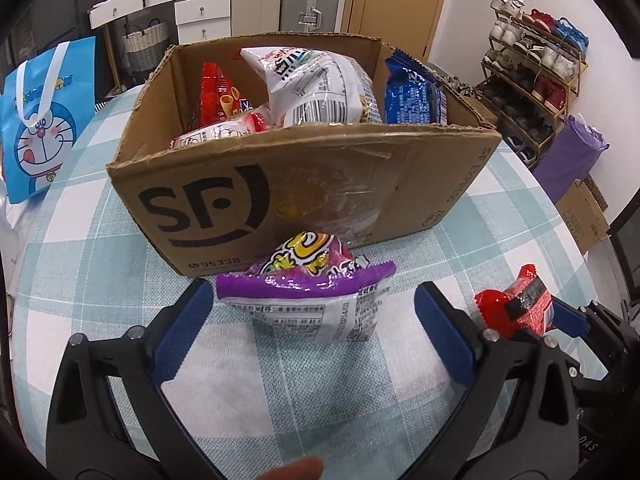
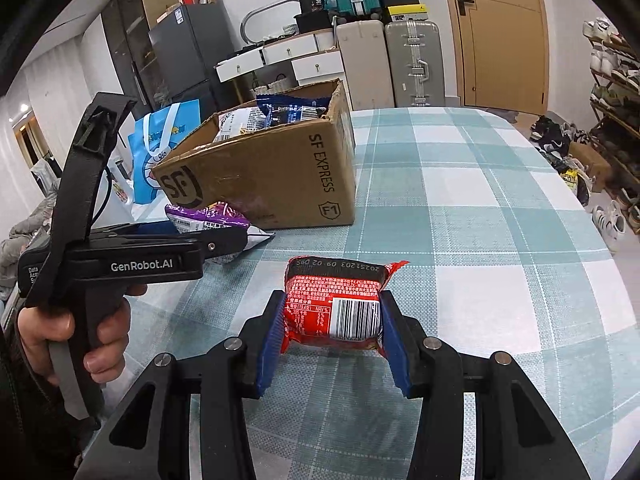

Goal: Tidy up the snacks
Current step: 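Grasp the purple chip bag with the left tool while the right tool holds the red packet, then carry the purple chip bag and red packet over the box with both tools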

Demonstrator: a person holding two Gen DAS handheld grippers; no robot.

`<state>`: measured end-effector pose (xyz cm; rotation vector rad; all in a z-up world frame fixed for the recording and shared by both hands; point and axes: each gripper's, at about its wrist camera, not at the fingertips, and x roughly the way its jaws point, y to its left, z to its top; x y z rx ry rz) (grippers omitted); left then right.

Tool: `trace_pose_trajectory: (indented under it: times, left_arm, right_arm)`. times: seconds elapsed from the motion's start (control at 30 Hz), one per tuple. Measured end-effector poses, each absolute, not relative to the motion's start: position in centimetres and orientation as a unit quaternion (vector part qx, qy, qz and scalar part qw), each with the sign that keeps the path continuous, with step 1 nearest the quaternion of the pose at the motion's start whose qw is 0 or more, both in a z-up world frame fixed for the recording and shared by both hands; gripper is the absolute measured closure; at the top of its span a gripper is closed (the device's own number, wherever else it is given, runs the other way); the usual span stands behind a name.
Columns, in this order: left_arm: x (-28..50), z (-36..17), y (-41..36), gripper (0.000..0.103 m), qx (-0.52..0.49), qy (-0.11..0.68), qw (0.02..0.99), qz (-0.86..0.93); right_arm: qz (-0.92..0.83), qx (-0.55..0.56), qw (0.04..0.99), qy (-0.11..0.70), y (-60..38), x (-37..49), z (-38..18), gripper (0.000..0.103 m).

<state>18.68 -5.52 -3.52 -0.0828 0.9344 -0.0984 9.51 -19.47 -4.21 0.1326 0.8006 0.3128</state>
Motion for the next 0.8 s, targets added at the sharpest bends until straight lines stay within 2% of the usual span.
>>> trace_pose_trajectory:
  times: [0.07,0.13,0.27,0.47,0.8]
  left_arm:
    - [18.9,-3.7,-5.6,0.015,-0.039,0.453,0.889,-0.05]
    - [18.9,-3.8,-5.6,0.027,-0.04,0.455,0.888,-0.052]
    - [18.7,-4.0,-5.5,0.04,-0.053,0.452,0.888,-0.069]
    - [18.2,-4.2,-5.7,0.046,-0.053,0.447,0.89,-0.074]
    - [16.2,-4.3,-4.2,0.046,-0.067,0.441,0.892,-0.075]
  right_arm:
    - [0.151,0.064,0.907,0.387,-19.4,9.5,-4.1,0.057]
    - [0.151,0.063,0.908,0.387,-19.4,9.4,-4.1,0.057]
    - [0.151,0.061,0.907,0.387,-19.3,9.3,-4.0,0.057]
    - [0.15,0.061,0.908,0.387,-19.2,9.2,-4.0,0.057]
    - [0.154,0.063,0.907,0.387,-18.9,9.3,-4.1,0.057]
